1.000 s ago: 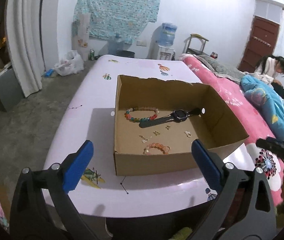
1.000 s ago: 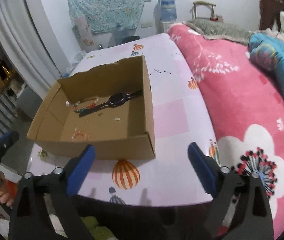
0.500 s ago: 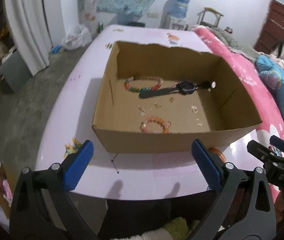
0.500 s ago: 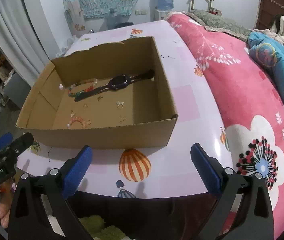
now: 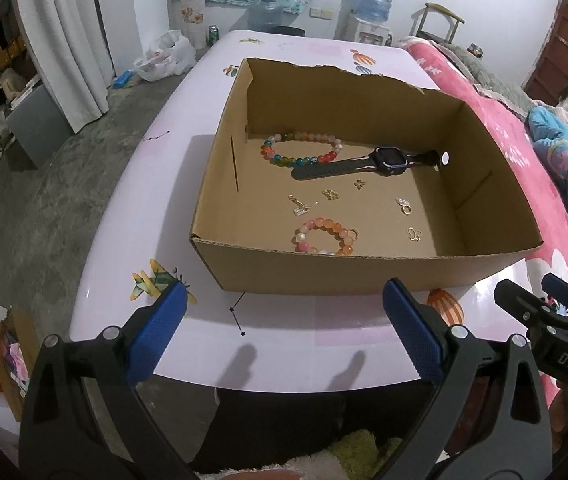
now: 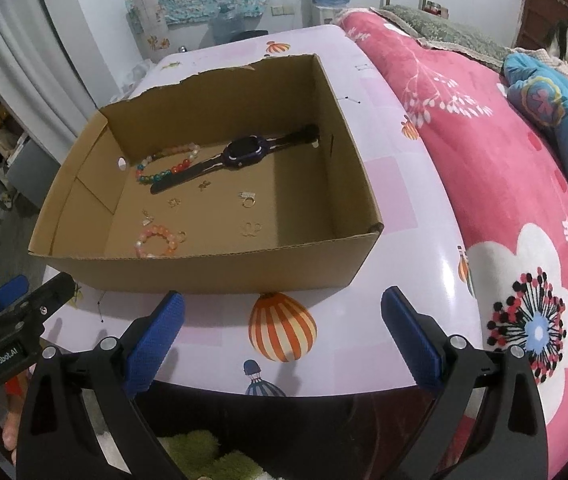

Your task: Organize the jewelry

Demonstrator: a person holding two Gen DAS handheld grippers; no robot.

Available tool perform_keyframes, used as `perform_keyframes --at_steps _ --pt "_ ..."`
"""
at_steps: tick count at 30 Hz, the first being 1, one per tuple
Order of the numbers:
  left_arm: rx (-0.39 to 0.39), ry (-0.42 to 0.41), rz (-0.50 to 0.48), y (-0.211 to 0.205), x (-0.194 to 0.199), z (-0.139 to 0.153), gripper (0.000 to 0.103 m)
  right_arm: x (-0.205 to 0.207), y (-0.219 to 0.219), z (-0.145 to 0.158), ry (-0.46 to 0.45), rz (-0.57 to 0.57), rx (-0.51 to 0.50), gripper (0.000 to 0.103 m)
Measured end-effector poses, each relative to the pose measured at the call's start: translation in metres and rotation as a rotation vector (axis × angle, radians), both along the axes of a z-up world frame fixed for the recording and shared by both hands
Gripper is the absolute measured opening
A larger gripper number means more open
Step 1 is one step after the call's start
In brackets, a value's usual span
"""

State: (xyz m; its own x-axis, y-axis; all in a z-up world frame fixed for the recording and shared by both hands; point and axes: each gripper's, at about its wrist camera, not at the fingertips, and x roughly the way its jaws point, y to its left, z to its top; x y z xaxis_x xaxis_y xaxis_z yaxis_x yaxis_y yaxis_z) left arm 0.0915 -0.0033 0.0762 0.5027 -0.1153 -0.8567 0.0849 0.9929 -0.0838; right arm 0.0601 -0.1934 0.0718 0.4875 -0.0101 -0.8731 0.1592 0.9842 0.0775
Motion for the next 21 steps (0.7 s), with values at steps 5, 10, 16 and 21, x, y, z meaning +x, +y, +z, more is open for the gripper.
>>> perform_keyframes --at_steps 5,10,16,21 --pt "0.001 0.004 -0.004 -0.0018 0.0008 0.0006 0.095 0.0009 0.0007 -0.0004 0.005 0.002 -0.003 0.096" --pt "0.000 0.009 -0.007 -0.0029 0.0007 -0.0001 0.095 0.0017 0.0001 -0.0010 0.007 0.000 -0.002 0.096" --pt "0.003 0.016 -0.021 -0.0064 0.0002 -0.0017 0.095 0.0018 -0.0013 -0.0006 0.007 -0.002 0.001 0.096" --pt "0.005 0.016 -0.026 -0.0085 -0.0004 -0.0015 0.095 0.0018 -0.0016 -0.0004 0.008 -0.003 0.001 0.096"
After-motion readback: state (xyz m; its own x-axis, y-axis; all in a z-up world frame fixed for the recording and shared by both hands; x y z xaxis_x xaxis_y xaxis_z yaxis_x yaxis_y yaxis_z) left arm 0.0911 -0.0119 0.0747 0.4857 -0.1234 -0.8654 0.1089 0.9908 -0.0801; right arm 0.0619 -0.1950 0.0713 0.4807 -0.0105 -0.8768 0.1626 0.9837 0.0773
